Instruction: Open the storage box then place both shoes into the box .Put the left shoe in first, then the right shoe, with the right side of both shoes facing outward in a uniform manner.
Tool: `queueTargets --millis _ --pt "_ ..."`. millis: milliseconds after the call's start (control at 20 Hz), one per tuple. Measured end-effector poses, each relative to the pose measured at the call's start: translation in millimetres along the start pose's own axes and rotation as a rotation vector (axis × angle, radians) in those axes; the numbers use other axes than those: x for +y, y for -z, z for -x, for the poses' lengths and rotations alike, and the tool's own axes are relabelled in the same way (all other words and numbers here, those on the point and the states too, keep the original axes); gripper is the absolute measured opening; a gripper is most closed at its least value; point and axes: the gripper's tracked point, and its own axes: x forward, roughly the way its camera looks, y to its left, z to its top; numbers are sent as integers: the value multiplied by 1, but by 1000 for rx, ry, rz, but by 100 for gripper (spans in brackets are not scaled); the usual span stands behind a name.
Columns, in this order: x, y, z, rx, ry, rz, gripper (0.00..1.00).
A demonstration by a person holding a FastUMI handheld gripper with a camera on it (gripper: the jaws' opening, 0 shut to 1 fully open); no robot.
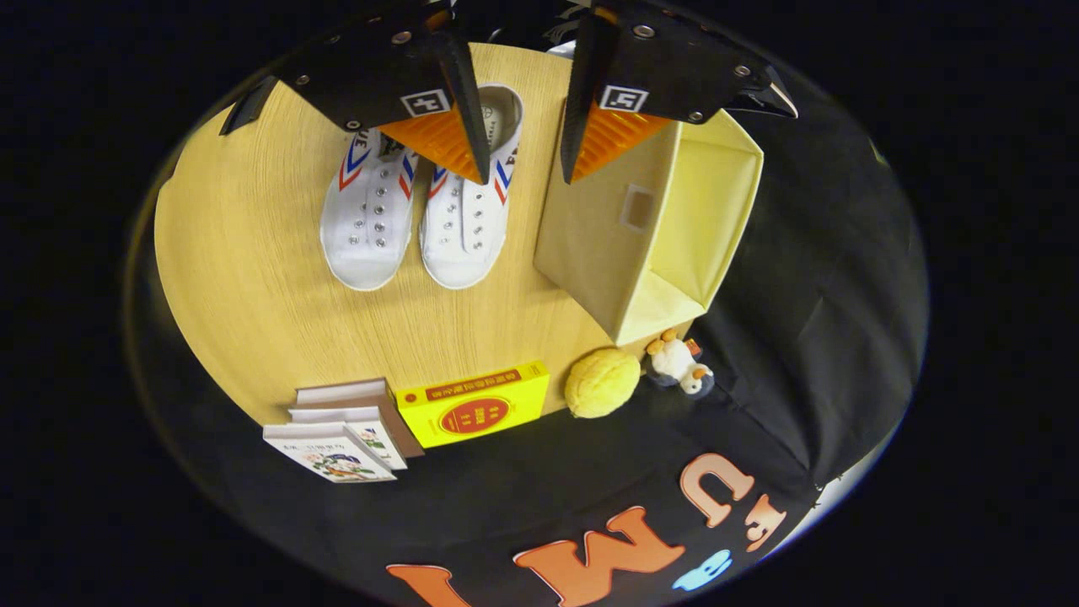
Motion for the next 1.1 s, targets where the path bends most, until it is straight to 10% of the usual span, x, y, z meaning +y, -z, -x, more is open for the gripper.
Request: queueTargets --millis 250,1100 --pt "-17 25 -22 134 64 -31 31" --pt "-49 38 -54 220 253 39 30"
